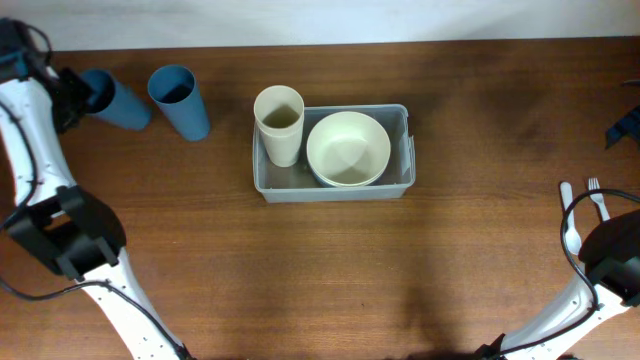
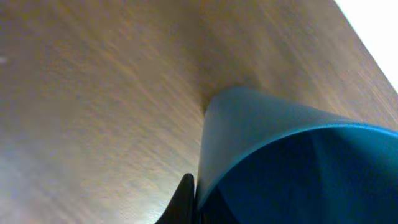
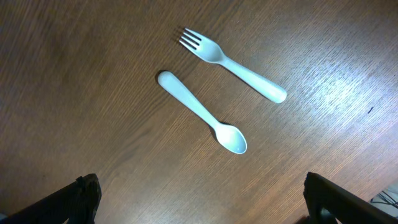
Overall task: Pack container
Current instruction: 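Lift the blue cup and carry it tilted toward the bin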
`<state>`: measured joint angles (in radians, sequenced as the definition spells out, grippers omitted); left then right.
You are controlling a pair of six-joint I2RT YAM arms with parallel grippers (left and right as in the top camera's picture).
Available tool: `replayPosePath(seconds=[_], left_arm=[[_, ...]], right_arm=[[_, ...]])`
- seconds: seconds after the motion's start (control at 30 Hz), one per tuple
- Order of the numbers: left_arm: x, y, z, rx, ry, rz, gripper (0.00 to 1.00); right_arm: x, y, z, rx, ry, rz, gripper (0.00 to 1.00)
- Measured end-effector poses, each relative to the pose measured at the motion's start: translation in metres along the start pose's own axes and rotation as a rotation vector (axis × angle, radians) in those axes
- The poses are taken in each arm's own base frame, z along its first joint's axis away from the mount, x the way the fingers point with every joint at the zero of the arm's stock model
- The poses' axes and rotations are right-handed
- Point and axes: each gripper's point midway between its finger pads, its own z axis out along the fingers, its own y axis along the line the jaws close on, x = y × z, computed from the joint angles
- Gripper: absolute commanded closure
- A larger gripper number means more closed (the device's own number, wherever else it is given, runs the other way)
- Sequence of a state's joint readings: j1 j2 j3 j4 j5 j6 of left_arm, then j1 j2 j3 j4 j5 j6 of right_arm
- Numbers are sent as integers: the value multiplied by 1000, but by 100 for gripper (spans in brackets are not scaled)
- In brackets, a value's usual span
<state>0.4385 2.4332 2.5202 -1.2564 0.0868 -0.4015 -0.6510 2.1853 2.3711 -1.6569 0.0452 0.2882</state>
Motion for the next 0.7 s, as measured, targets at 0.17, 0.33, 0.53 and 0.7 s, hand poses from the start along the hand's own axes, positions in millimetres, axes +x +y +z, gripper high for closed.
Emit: replayPosePath(seconds=[0.17,0.33,0.53,0.7], left_arm=[[-20,55,-22,-41,-12,-101,98],[-56,112,-82,-61,-141,-204,98],[-56,80,-178,10,-303,-68,99],[-5,-9,-244,131,-340,181,98]], right_arm=[[0,0,0,0,0,0,1],[0,0,0,0,0,0,2],[0,0,0,0,0,0,2],[0,0,0,0,0,0,1]])
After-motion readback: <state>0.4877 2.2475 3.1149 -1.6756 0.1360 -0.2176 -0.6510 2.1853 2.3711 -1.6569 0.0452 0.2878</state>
